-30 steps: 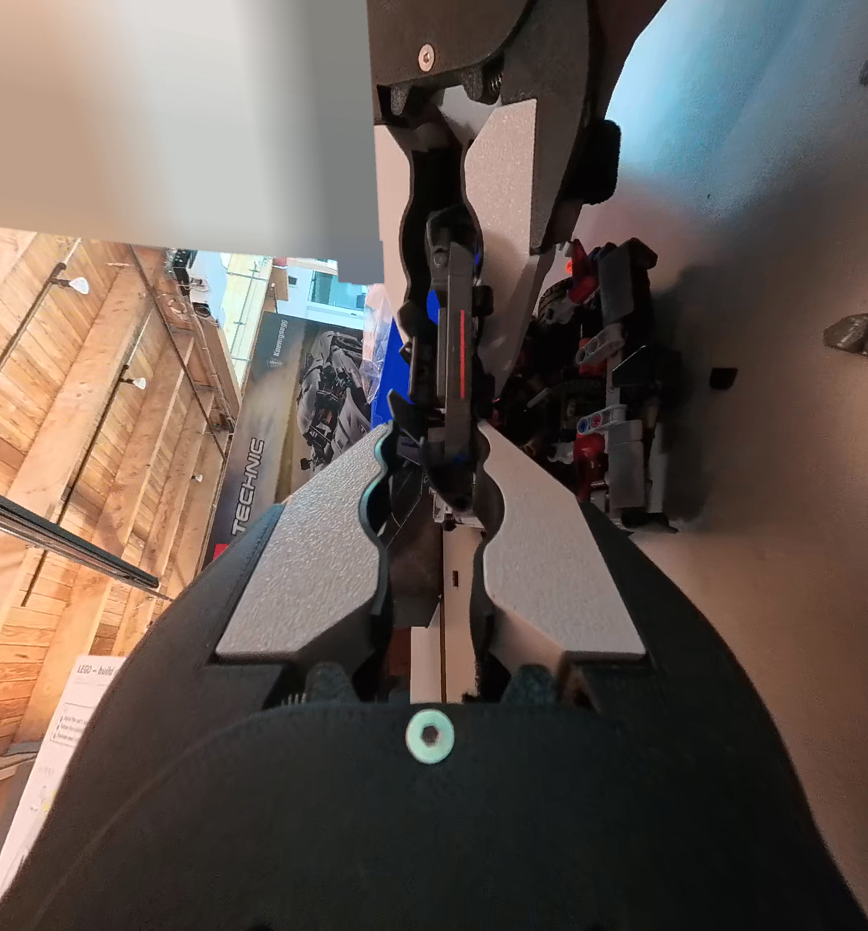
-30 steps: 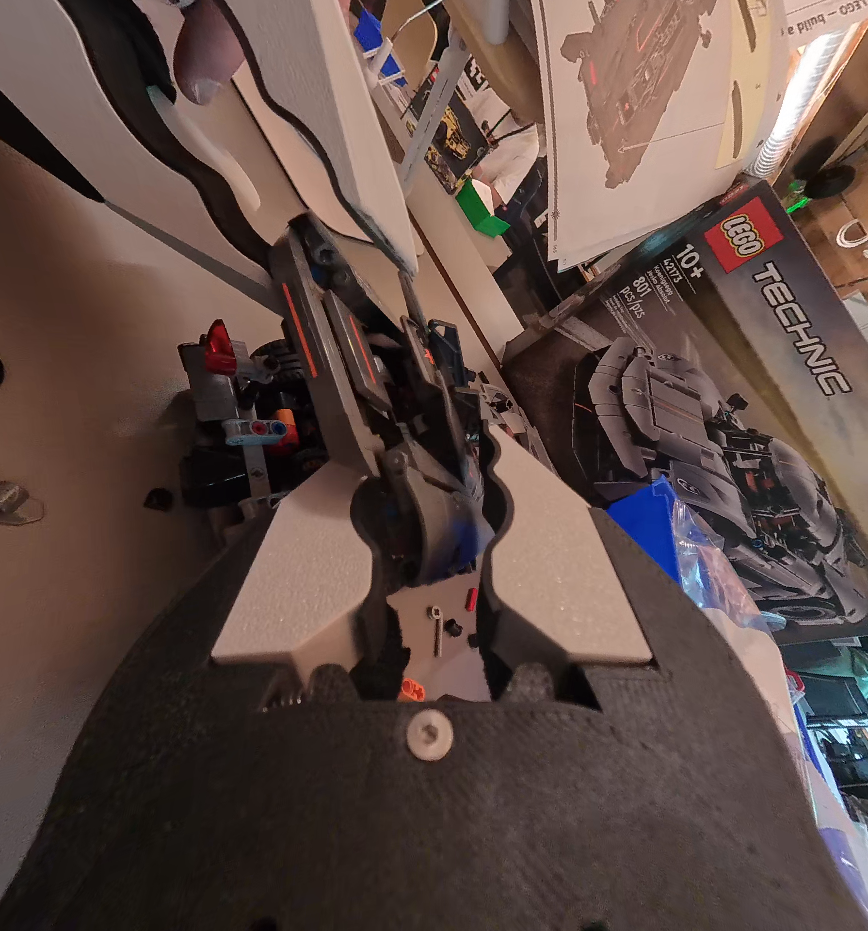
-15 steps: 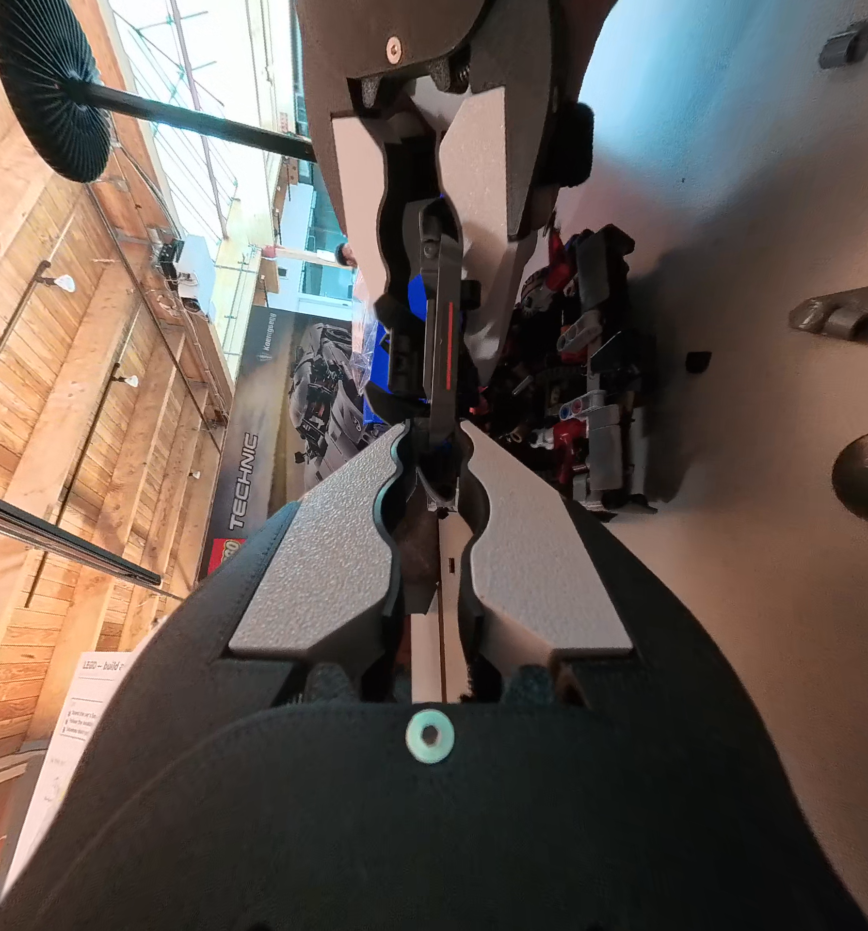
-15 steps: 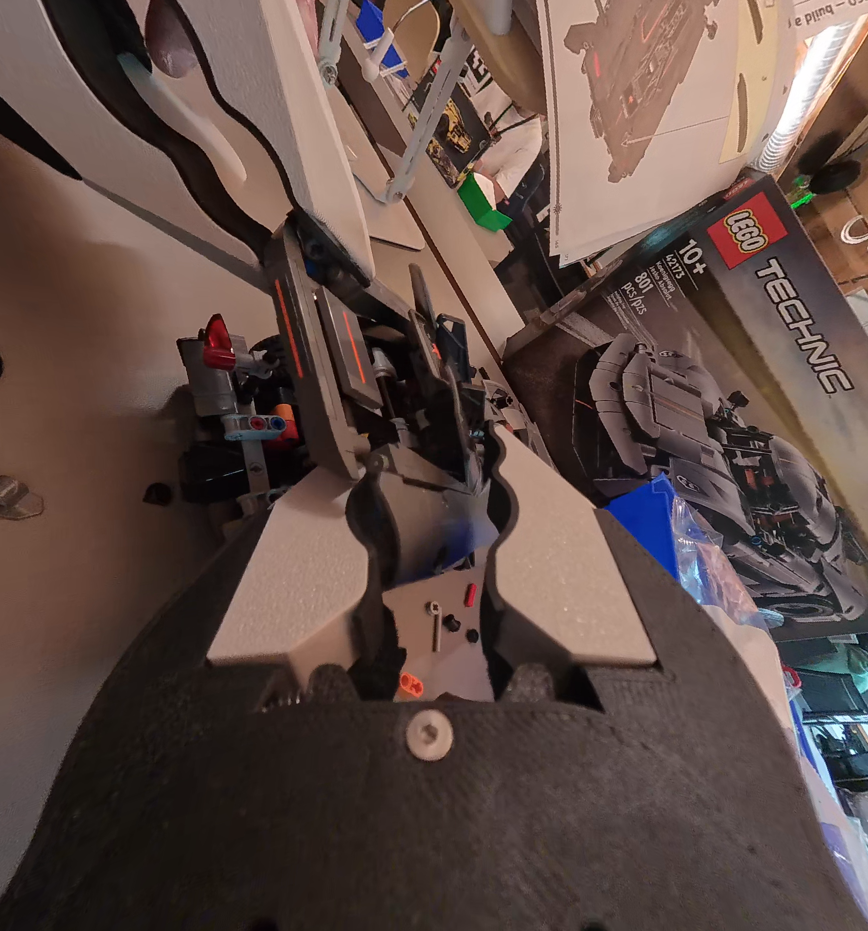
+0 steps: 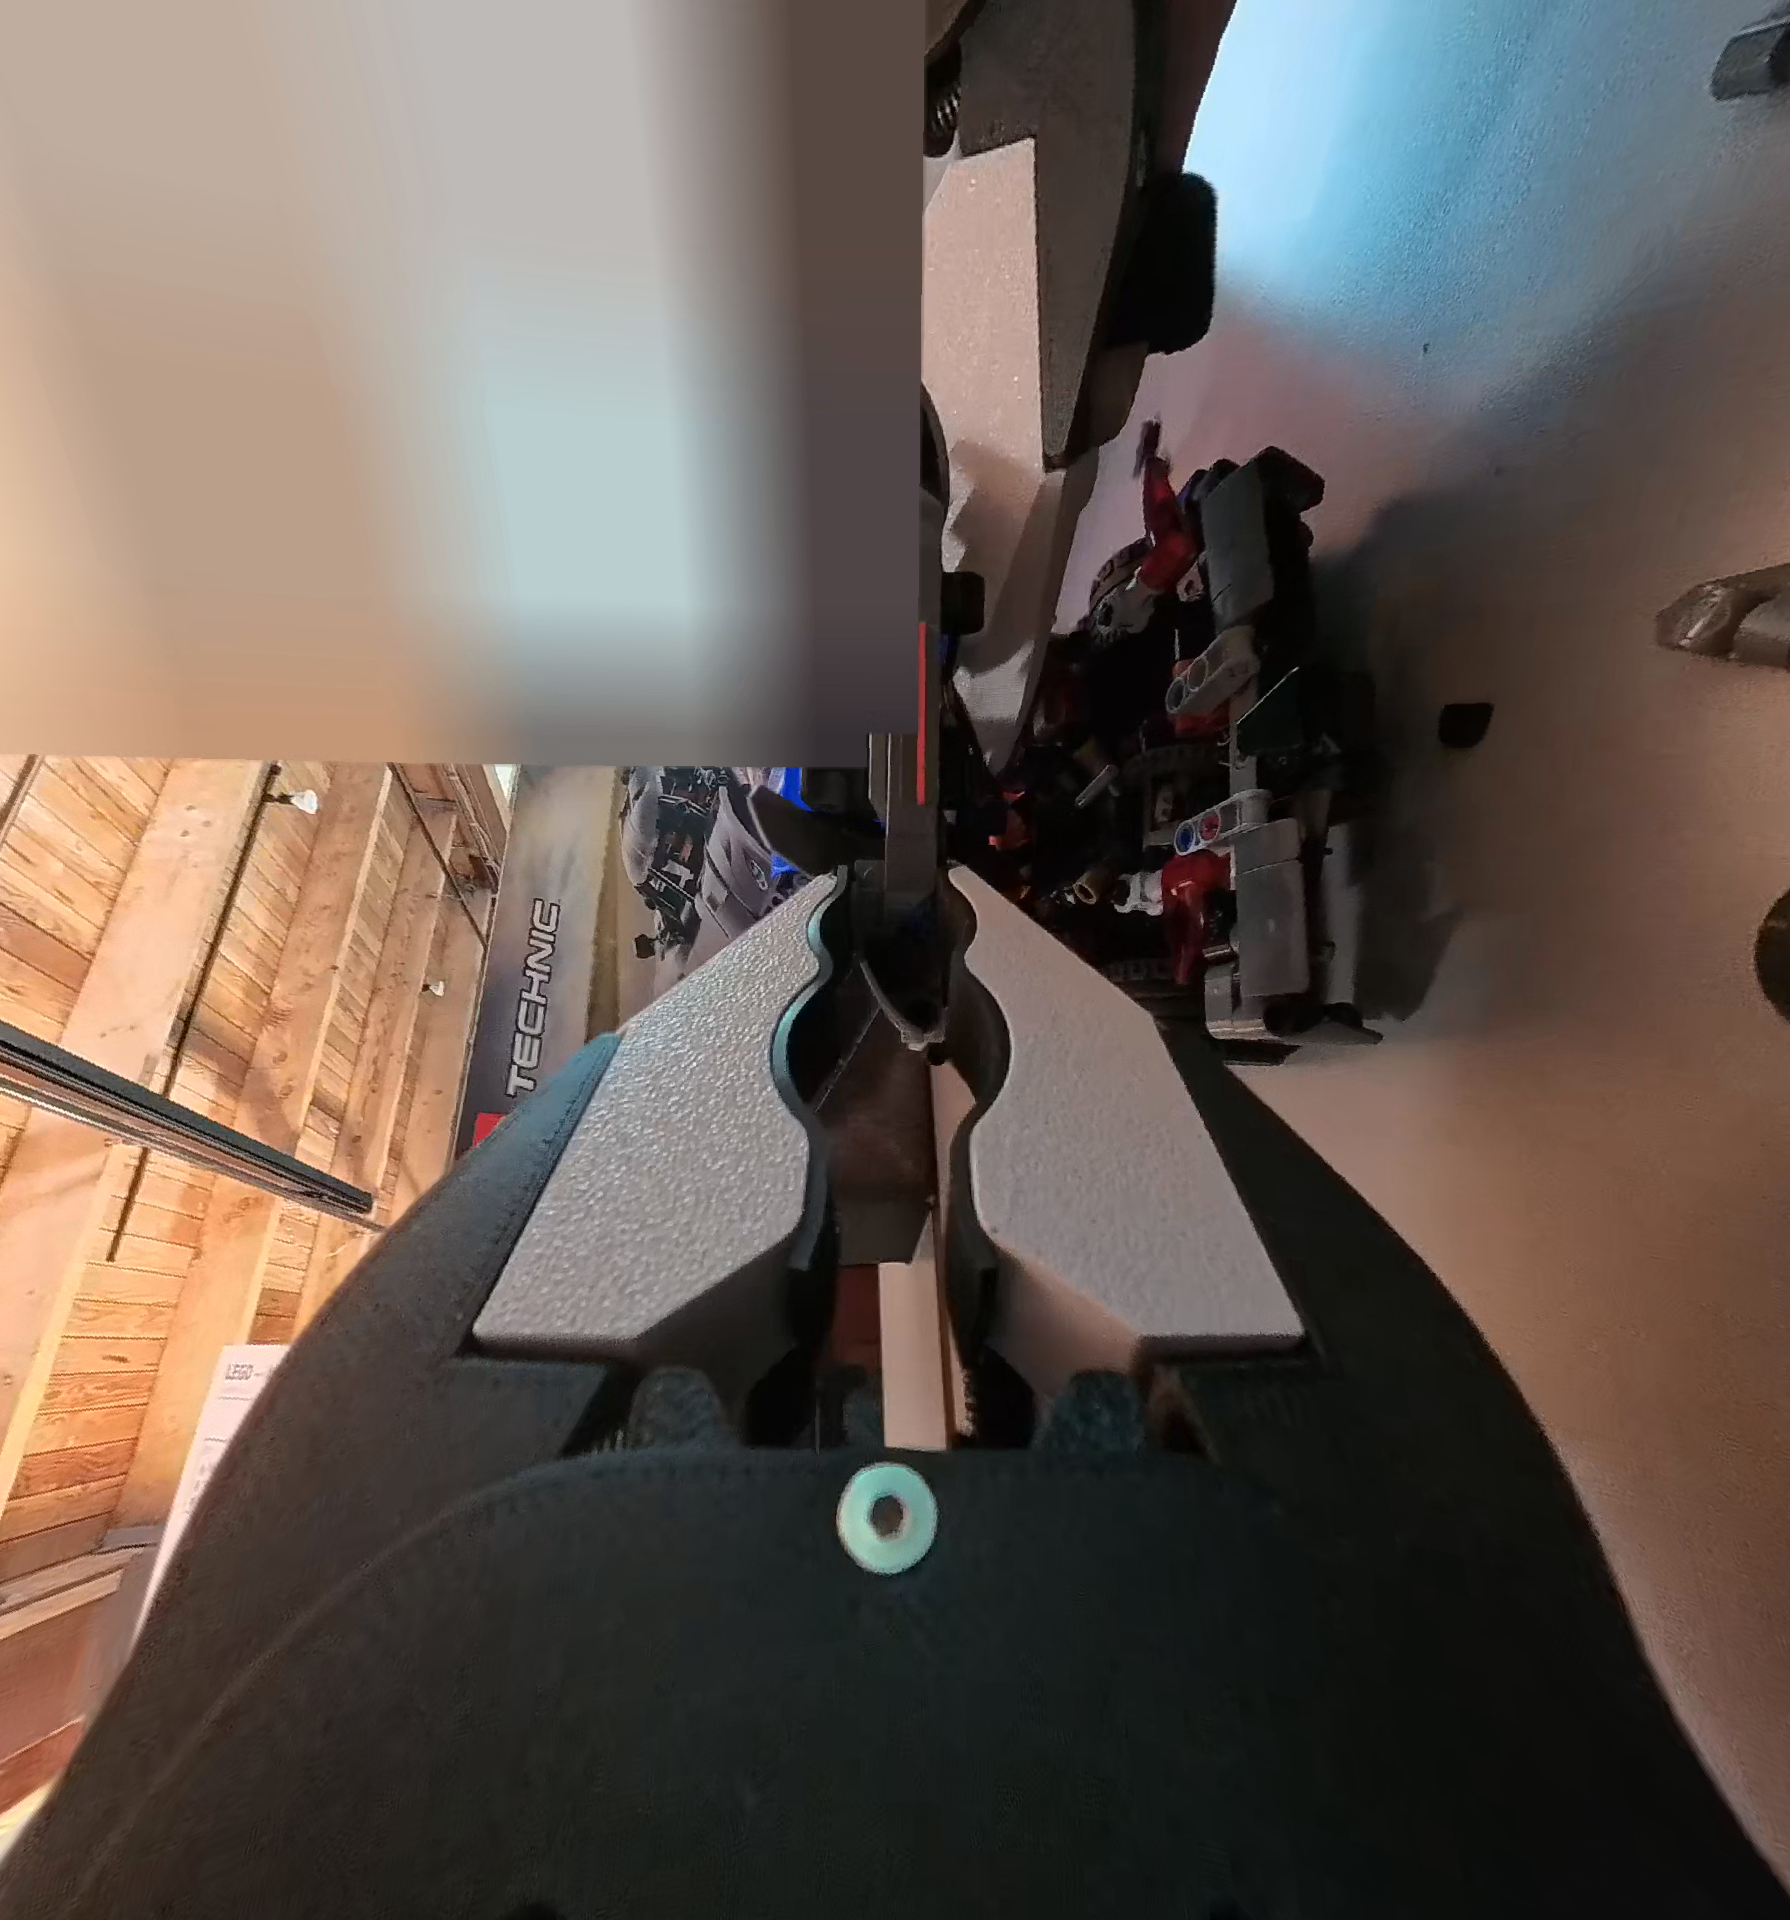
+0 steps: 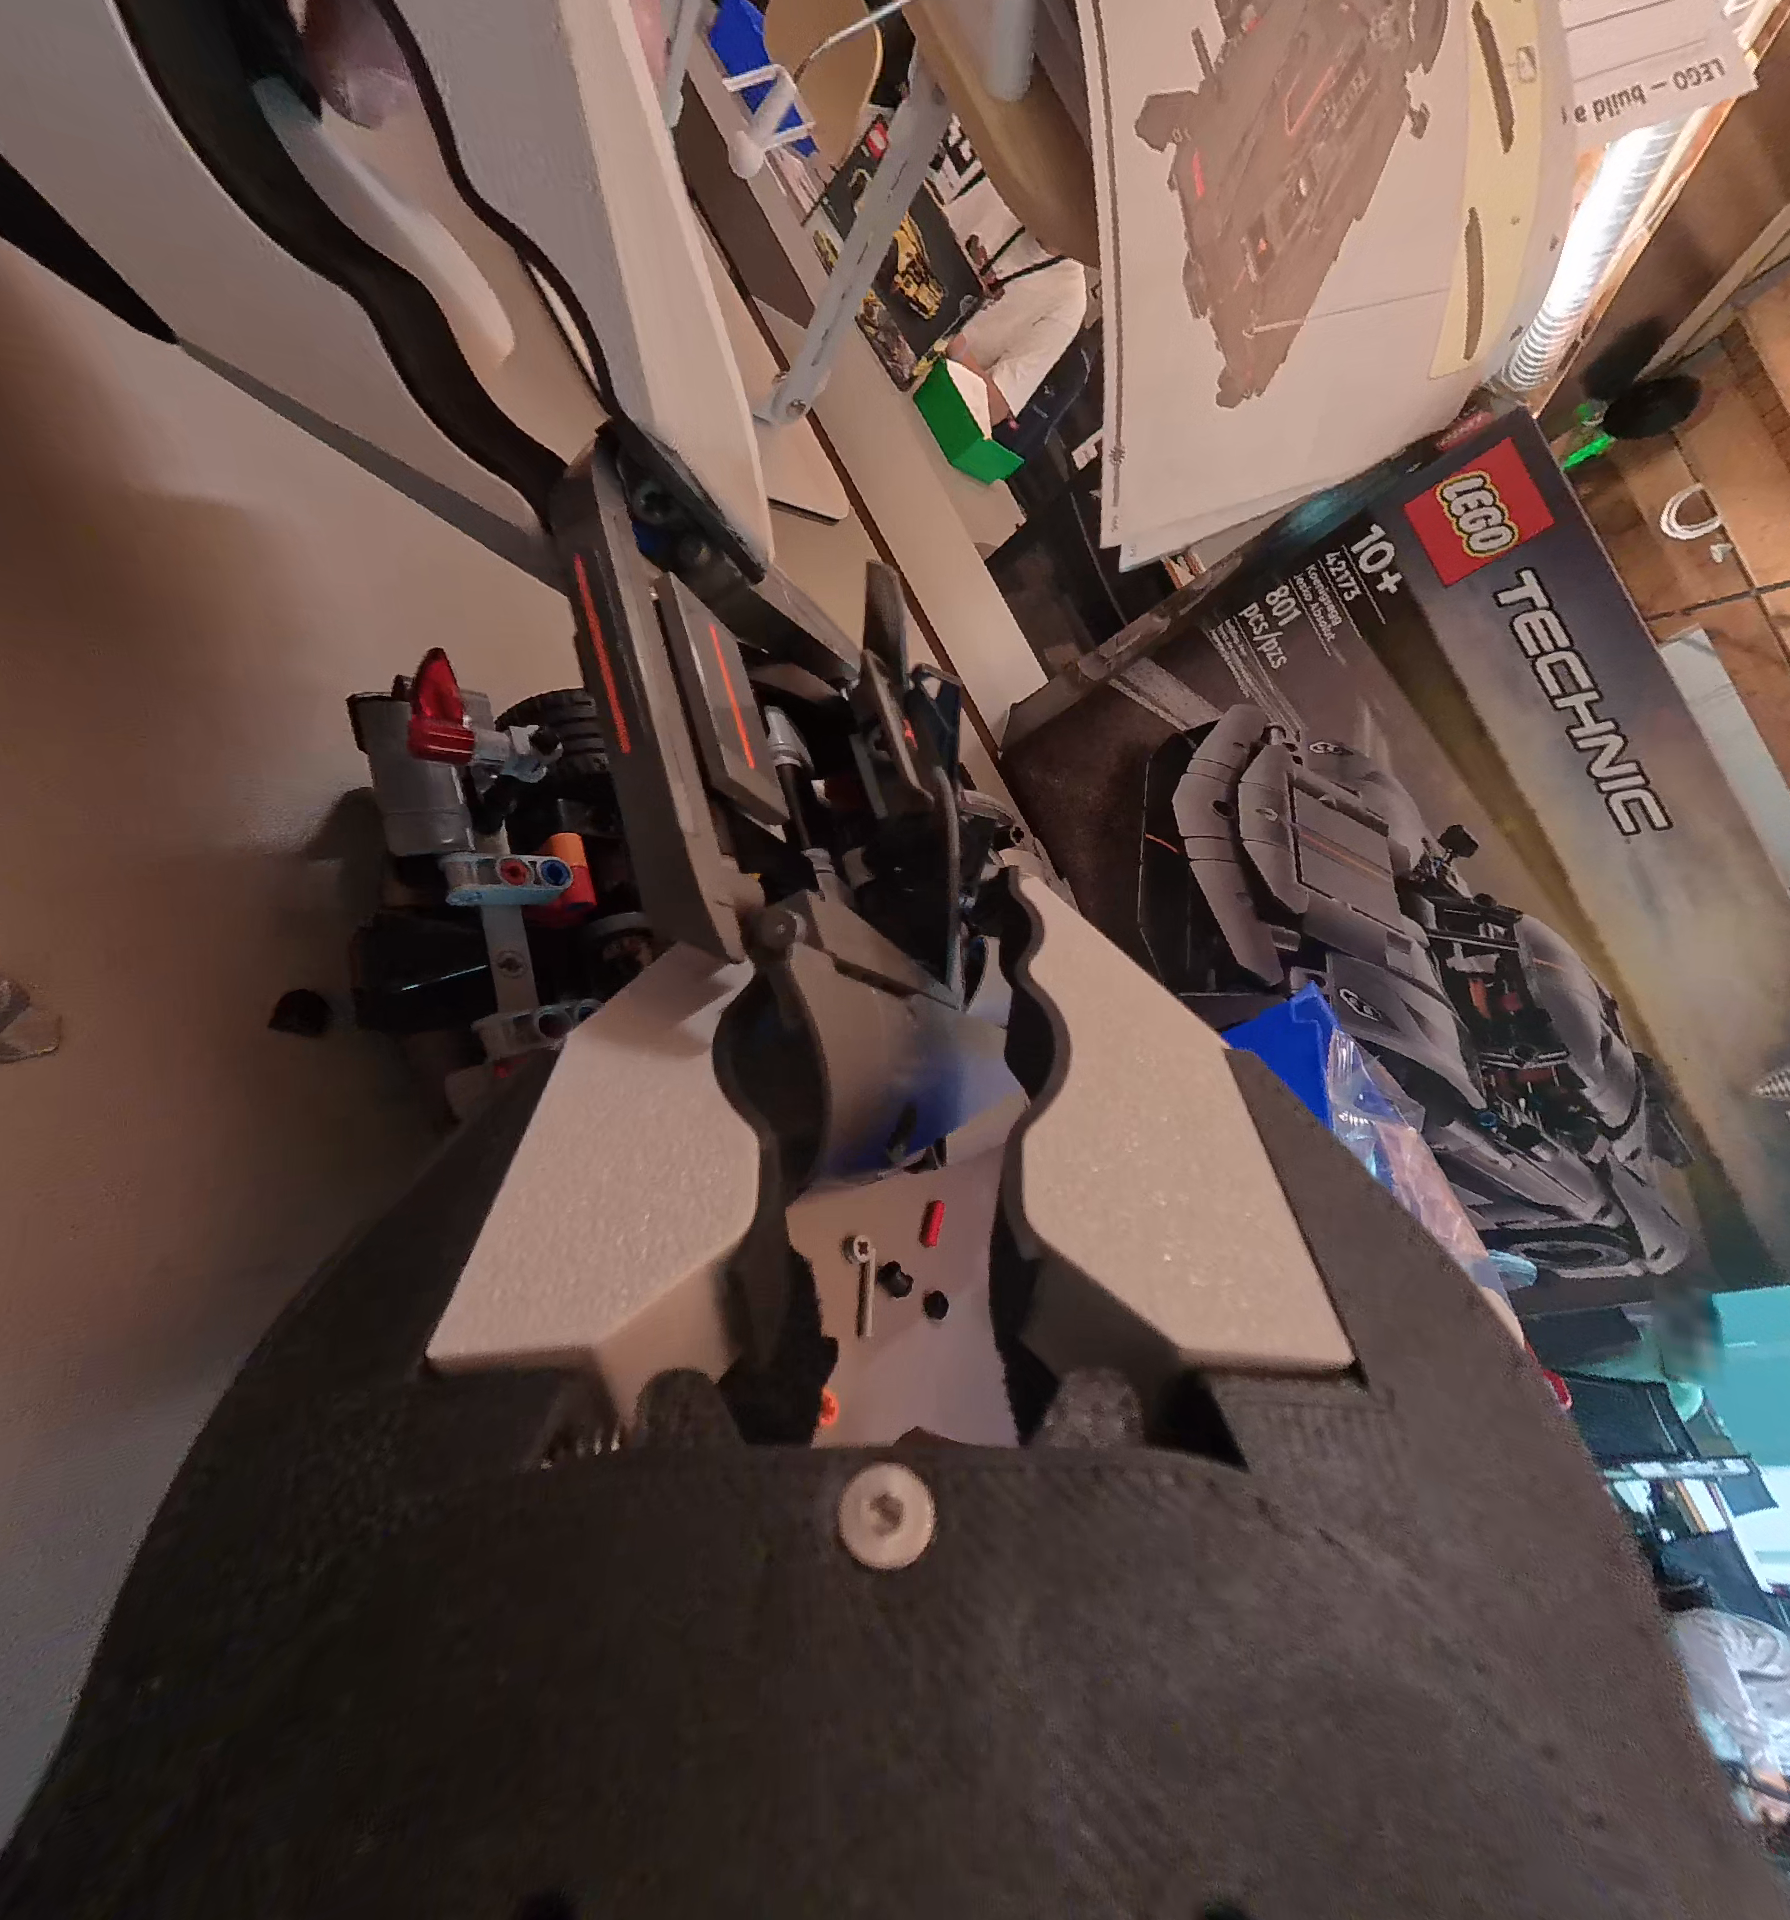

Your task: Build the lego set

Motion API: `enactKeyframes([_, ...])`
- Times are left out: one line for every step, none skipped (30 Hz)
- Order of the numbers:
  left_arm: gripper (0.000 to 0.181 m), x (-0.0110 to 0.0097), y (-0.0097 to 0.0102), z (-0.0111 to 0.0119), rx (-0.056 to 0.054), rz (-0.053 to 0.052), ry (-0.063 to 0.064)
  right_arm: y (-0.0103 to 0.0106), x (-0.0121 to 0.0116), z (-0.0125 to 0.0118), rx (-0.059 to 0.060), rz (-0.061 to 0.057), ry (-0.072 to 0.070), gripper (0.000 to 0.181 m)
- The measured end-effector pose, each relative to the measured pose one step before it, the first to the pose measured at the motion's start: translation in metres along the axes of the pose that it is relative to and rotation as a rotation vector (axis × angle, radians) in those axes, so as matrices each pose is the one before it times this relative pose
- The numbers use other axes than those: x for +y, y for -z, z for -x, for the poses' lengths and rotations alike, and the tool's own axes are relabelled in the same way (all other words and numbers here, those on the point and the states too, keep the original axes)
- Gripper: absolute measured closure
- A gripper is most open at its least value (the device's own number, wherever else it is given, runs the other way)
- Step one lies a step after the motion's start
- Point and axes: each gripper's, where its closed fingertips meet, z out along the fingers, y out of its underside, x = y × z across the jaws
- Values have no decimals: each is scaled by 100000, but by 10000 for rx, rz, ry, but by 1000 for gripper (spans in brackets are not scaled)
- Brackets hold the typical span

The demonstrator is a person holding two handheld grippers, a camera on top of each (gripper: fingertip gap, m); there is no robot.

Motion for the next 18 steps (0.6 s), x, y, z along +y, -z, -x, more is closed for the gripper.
enactKeyframes([169,-58,52,59,-5,-22,5,55,-109,147,-66,-81,66,146])
enactKeyframes([170,-32,43,118,5,-1,39,9,-20,-24,31,8,31,146])
enactKeyframes([169,-27,17,140,-24,25,-34,32,-45,-128,83,10,24,145])
enactKeyframes([170,-67,35,89,-25,-13,-40,54,-67,-59,20,-21,-13,144])
enactKeyframes([170,-47,20,24,3,-17,6,35,-64,-60,9,-33,-39,142])
enactKeyframes([170,6,6,-18,15,0,26,18,-7,-195,101,5,-17,137])
enactKeyframes([170,18,1,-8,-1,-8,4,-2,31,-89,67,24,46,136])
enactKeyframes([170,36,-6,51,-15,-9,11,11,-48,52,17,-5,100,139])
enactKeyframes([170,44,-26,73,3,-7,82,17,-108,169,-15,-25,156,144])
enactKeyframes([169,61,-40,23,29,24,45,-20,-221,235,-51,-97,109,143])
enactKeyframes([170,41,-33,23,-2,20,-15,-98,-52,109,-27,15,-8,139])
enactKeyframes([170,-15,-9,3,-1,-23,16,-107,-38,-11,23,5,-23,137])
enactKeyframes([170,-30,-27,-2,10,-20,44,-88,-62,-1,37,2,21,135])
enactKeyframes([170,-18,-33,2,30,-23,78,-100,-110,209,-44,-2,113,132])
enactKeyframes([170,-30,-34,47,31,-24,98,-111,-139,316,-85,-45,103,131])
enactKeyframes([170,-5,-27,47,0,-1,41,-81,-77,12,15,-30,4,132])
enactKeyframes([170,16,-17,43,-12,10,14,-17,-7,-226,75,-30,-66,137])
enactKeyframes([170,-84,15,46,-19,-39,28,44,28,-154,-5,-55,-21,140])
